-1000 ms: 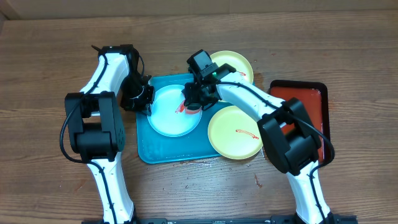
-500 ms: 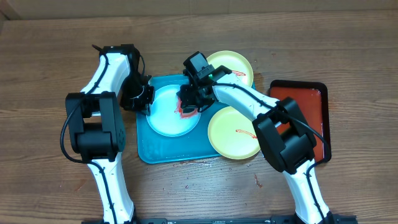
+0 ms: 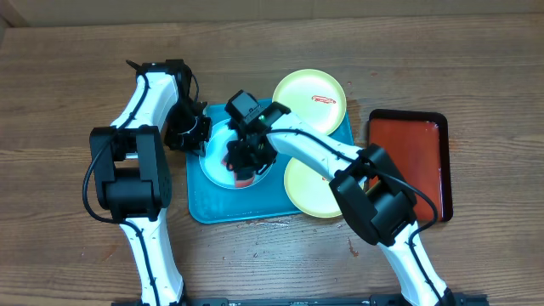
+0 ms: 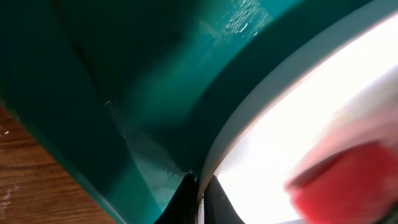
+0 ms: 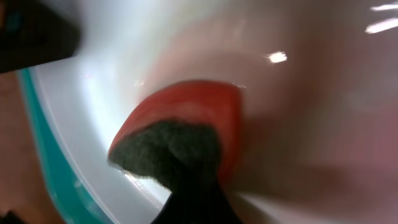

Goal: Clean dirty plates on tray and stack at the side
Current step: 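Scrub the red smear on the white plate with the sponge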

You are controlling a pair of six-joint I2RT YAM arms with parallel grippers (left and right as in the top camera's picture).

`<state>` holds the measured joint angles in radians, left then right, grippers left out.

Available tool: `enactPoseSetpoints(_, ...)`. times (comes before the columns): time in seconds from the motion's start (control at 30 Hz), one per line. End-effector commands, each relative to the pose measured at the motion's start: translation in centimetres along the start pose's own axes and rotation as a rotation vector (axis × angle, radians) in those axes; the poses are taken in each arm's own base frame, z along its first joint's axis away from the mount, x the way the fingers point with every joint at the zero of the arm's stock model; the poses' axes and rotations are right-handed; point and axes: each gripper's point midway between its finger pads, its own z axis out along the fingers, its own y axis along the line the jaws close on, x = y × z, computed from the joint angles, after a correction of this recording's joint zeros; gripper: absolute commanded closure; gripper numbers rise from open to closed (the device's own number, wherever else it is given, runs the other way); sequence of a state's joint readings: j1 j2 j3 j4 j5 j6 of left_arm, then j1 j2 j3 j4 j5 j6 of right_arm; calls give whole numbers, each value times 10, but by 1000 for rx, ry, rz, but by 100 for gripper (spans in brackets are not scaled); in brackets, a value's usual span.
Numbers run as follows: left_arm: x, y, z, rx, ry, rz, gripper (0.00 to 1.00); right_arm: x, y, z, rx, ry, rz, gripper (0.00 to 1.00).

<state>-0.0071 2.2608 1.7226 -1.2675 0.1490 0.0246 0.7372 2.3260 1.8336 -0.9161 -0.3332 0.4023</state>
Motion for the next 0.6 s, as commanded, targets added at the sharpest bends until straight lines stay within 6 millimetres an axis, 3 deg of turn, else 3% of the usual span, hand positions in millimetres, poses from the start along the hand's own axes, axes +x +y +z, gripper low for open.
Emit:
enactPoseSetpoints(0.0, -6, 0, 9, -22, -11, 1, 96, -49, -65, -29, 253, -165, 56, 96)
enactPoseSetpoints(0.13, -7, 0, 9, -22, -12, 1, 96, -78, -100, -53, 416, -297, 75, 96)
enactPoseSetpoints(0.27, -8, 0, 9, -22, -16, 2, 96, -87, -103, -50, 428, -323, 31, 96)
enactPoseSetpoints(0.37, -8, 0, 9, -22, -19, 2, 96, -84, -90, -34, 375, -291, -22, 96)
enactPoseSetpoints(0.57, -11, 0, 9, -21, -30, 4, 95, -58, -35, -3, 194, -184, -117, 96)
